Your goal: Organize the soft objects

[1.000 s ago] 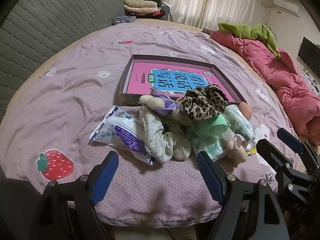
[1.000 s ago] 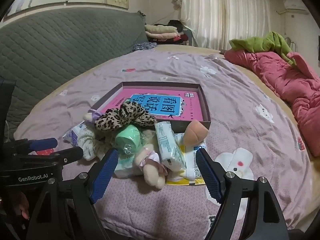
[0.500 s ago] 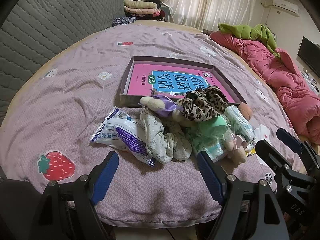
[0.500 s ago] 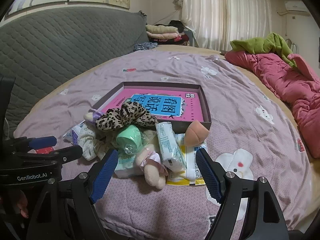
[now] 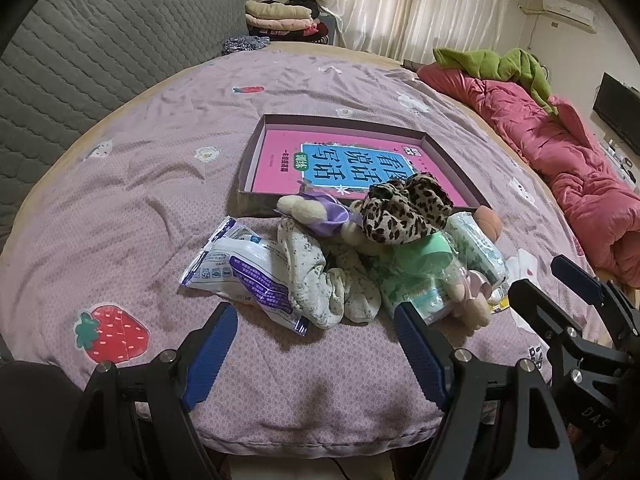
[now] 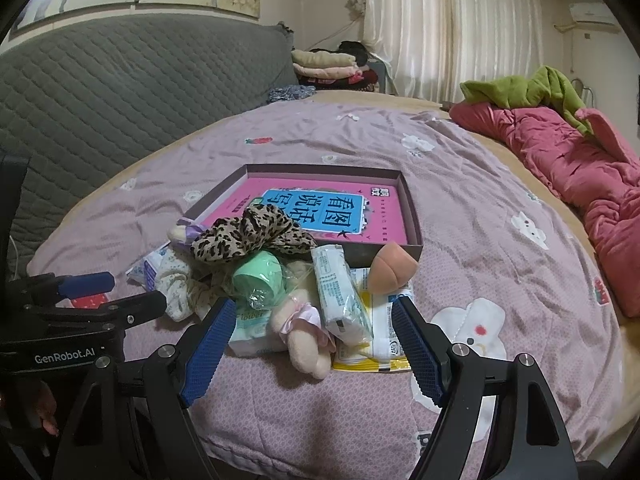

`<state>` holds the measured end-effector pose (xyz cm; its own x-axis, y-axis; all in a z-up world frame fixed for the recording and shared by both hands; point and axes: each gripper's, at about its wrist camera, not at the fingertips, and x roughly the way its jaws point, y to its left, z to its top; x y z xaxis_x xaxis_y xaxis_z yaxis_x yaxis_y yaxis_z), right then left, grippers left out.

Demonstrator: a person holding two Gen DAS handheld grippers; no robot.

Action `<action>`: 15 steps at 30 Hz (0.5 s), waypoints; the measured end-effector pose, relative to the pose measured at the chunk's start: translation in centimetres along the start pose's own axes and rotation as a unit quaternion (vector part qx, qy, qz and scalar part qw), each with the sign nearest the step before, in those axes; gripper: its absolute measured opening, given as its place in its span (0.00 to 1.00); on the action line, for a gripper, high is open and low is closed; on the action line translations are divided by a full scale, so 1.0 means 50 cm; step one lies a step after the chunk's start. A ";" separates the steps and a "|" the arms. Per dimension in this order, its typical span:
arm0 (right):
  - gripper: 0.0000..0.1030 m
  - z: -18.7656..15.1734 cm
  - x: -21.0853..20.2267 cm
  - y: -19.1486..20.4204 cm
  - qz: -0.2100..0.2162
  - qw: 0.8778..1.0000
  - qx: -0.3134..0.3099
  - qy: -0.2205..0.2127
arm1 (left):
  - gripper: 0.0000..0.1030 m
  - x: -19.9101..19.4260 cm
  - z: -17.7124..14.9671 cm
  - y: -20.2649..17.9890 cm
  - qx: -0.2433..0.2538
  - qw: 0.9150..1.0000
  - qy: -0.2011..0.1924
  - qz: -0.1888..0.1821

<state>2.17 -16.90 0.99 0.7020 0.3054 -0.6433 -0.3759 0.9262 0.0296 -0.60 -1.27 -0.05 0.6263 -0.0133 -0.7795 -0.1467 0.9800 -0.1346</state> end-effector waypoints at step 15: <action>0.79 0.001 -0.001 0.003 0.002 1.000 -0.001 -0.001 | 0.78 0.000 0.000 -0.003 0.000 1.000 0.001 -0.001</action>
<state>2.12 -16.77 1.06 0.7020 0.3090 -0.6417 -0.3798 0.9246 0.0296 -0.58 -1.40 -0.03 0.6257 -0.0162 -0.7799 -0.1452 0.9799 -0.1369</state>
